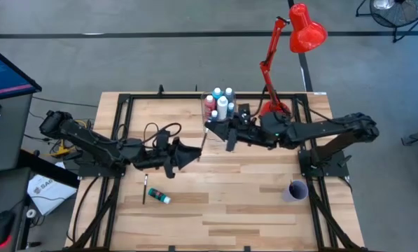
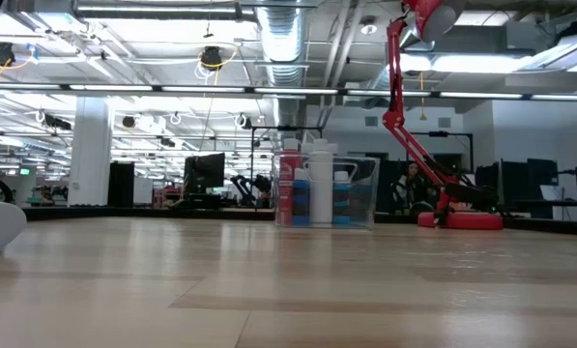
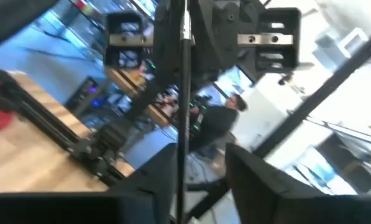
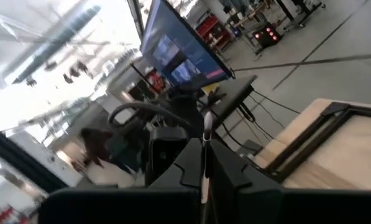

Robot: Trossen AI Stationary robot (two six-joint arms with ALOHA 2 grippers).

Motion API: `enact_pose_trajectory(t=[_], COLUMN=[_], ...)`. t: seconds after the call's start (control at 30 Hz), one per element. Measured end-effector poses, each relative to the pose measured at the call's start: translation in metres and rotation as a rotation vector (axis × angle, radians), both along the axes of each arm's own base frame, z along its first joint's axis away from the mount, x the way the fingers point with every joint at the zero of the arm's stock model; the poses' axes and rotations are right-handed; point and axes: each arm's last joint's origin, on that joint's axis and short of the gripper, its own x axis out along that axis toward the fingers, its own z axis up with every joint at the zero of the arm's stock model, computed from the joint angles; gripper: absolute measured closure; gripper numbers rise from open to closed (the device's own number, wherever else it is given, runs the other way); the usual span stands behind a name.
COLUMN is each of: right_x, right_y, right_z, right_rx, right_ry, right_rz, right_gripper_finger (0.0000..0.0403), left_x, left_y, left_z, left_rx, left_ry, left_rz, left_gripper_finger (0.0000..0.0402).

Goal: Pick & Place Paint Supplies
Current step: Put the silver paintbrush into the purple cup

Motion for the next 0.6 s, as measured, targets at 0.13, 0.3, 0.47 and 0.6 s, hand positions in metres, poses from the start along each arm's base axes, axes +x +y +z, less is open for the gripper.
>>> enact_pose_trajectory(t=[0.13,0.3,0.47,0.6], right_x=[-0.023,-0.061,-0.099,-0.128], right_y=[0.005,0.015,0.030,0.045], right_z=[0.009,0.027,0.038,0.039], right_rx=[-0.051,-0.129,-0.193,-0.236], right_ry=[0.065,0.098,0.128,0.189], right_rz=[-0.001,-0.017,-0.013,-0.011], right_gripper_finger=[0.0401,0.0401,0.0402,0.0402], left_x=[0.000,0.000,0.000,0.000], left_y=[-0.003,-0.005,-0.005,-0.004], left_z=[0.001,0.002,0.001,0.001], left_rx=[0.006,0.014,0.065,0.058], left_ry=[-0.019,-0.024,-0.021,-0.017], left_rz=[-0.117,-0.158,-0.148,-0.112], left_gripper_finger=[0.0208,0.0154,0.0134,0.0133])
